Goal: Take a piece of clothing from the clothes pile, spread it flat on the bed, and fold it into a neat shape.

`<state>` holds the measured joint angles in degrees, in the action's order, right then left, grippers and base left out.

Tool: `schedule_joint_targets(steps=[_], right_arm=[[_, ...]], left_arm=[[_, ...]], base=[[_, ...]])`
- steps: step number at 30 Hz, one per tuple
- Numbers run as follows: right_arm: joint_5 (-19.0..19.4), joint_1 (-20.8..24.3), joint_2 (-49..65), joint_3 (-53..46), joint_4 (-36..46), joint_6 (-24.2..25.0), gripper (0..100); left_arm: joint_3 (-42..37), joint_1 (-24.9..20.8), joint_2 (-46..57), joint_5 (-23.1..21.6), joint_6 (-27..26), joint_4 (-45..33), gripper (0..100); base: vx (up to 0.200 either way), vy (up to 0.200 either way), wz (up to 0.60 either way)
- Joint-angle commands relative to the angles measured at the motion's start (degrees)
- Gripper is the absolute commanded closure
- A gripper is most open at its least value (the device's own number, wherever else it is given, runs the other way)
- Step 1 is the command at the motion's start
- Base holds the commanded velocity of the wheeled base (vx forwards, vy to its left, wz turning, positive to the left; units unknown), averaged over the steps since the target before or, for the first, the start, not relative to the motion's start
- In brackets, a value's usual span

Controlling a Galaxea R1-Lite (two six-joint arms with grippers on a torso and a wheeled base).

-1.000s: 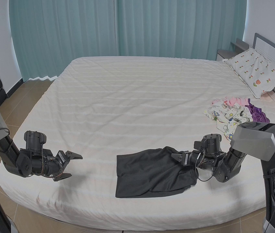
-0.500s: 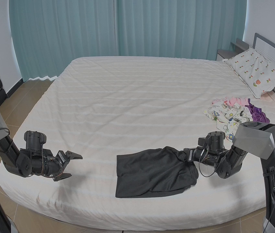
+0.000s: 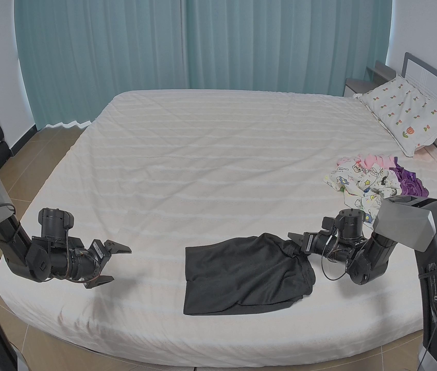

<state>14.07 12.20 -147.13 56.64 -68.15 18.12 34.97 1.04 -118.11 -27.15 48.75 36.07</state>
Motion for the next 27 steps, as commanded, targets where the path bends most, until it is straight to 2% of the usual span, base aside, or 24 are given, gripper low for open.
schedule_joint_targets(steps=[1,5,11,12,20,24,27], right_arm=[[1.9,0.8,0.9,-3.6,-2.0,-3.3,0],[2.5,0.9,0.2,-4.0,-2.3,-9.2,0],[4.4,1.3,-0.2,-4.3,-1.6,-12.0,0],[4.4,1.4,-0.4,-4.3,-1.5,-12.4,100],[3.9,0.9,-1.8,-0.6,0.5,-12.1,100],[3.9,0.0,-1.5,0.1,1.7,-10.0,100],[3.9,-0.4,-1.2,1.9,1.8,-1.8,100]], left_arm=[[-0.1,0.0,-0.1,0.0,0.0,0.1,0],[-0.1,0.0,-0.1,0.0,0.0,0.1,0],[0.0,0.0,-0.1,0.0,0.0,0.1,0],[0.0,0.0,-0.1,0.0,0.0,0.1,0],[0.0,0.0,-0.1,0.0,0.0,0.1,0],[0.0,0.0,-0.1,0.0,0.0,0.1,0],[0.0,0.0,-0.1,0.0,0.0,0.1,0]], base=[[0.0,0.0,0.0],[0.0,0.0,0.0],[0.0,0.0,0.0],[0.0,0.0,0.0],[0.0,0.0,0.0],[0.0,0.0,0.0],[0.0,0.0,0.0]])
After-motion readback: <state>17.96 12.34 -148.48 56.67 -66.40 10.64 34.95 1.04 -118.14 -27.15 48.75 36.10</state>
